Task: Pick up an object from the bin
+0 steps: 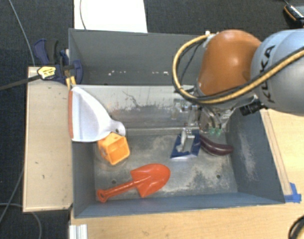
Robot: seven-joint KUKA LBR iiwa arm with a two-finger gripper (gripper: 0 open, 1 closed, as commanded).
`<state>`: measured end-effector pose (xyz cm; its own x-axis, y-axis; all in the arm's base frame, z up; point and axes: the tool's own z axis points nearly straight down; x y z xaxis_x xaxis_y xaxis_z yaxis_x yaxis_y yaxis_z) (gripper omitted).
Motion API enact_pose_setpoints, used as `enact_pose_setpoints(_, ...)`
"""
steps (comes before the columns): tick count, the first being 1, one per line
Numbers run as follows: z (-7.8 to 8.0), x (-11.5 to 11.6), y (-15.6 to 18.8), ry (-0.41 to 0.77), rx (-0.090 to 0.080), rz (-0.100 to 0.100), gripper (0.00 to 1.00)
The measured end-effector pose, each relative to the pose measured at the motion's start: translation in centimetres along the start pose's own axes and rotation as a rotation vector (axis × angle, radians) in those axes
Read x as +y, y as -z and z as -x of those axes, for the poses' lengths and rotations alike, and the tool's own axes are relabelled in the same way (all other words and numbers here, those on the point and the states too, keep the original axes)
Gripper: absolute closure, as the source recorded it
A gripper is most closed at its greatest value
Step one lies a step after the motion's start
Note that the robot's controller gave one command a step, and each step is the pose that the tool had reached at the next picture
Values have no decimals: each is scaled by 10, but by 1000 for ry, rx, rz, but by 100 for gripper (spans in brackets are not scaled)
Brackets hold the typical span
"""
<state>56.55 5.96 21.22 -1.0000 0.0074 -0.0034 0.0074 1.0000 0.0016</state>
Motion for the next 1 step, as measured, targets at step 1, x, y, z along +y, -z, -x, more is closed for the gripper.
enact_pose_setpoints(1, 0, 0, 0, 0, 0, 0, 0)
